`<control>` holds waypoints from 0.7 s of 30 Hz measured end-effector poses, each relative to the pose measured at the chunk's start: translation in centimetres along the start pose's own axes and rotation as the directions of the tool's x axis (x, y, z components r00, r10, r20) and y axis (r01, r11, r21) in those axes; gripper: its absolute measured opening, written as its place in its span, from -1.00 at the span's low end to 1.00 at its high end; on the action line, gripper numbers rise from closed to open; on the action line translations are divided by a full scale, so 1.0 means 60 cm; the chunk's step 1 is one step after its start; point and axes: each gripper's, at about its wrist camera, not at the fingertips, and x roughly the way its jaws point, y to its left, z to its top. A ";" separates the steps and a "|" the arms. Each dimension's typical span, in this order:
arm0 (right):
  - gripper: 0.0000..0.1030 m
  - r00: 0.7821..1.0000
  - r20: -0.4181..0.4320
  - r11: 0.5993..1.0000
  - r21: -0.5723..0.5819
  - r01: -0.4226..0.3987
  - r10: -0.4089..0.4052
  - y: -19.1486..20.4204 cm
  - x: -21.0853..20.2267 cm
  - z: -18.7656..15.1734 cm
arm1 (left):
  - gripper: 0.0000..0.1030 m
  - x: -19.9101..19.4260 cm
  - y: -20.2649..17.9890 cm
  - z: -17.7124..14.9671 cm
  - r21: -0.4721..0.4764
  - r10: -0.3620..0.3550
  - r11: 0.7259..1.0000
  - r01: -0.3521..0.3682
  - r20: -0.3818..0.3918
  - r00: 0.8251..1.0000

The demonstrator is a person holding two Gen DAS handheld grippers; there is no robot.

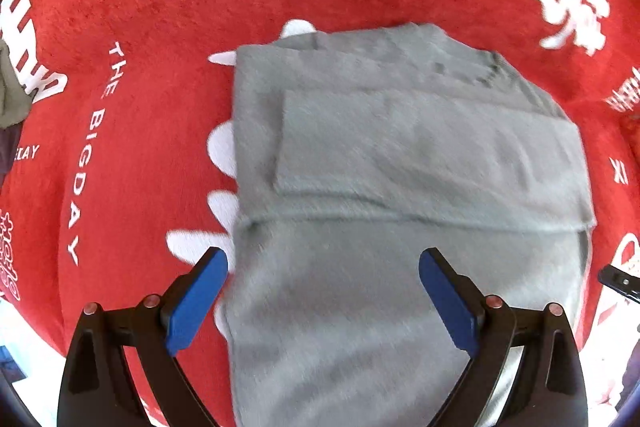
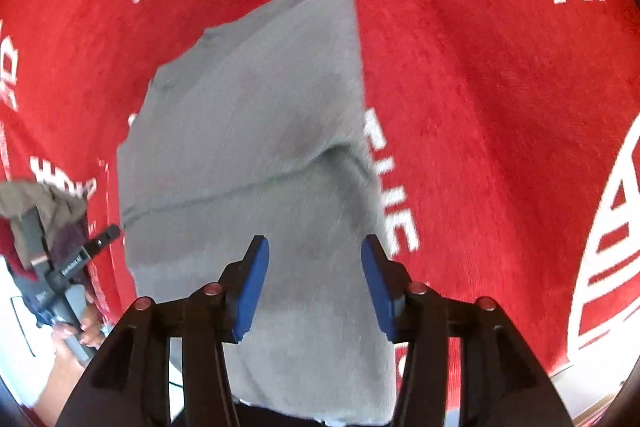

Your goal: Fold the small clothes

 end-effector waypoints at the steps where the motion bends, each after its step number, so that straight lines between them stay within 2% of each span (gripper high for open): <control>1: 0.07 1.000 -0.005 1.000 -0.008 -0.003 0.003 0.005 -0.002 -0.004 | 0.89 -0.002 -0.008 -0.009 0.011 -0.004 1.000 0.004 -0.005 1.000; 6: 0.18 0.999 -0.030 0.999 -0.018 -0.032 0.032 0.025 -0.006 -0.029 | 0.89 -0.012 -0.064 -0.051 0.095 -0.028 0.995 0.036 -0.090 0.996; 11: 0.23 0.998 -0.048 0.999 -0.035 -0.038 0.036 0.023 -0.011 -0.045 | 0.89 -0.024 -0.123 -0.069 0.176 -0.006 0.984 0.026 -0.113 0.994; 13: 0.28 0.998 -0.055 0.998 -0.042 -0.038 0.036 0.014 -0.014 -0.050 | 0.89 -0.023 -0.144 -0.070 0.188 -0.001 0.982 0.025 -0.126 0.992; 19: 0.34 0.997 -0.075 0.999 -0.051 -0.014 0.010 -0.018 -0.029 -0.058 | 0.89 -0.025 -0.202 -0.074 0.189 -0.053 0.978 0.082 -0.153 0.987; 21: 0.44 0.997 -0.072 0.995 -0.094 -0.013 0.006 -0.021 -0.040 -0.061 | 0.99 -0.028 -0.217 -0.075 0.185 -0.055 0.979 0.085 -0.161 0.985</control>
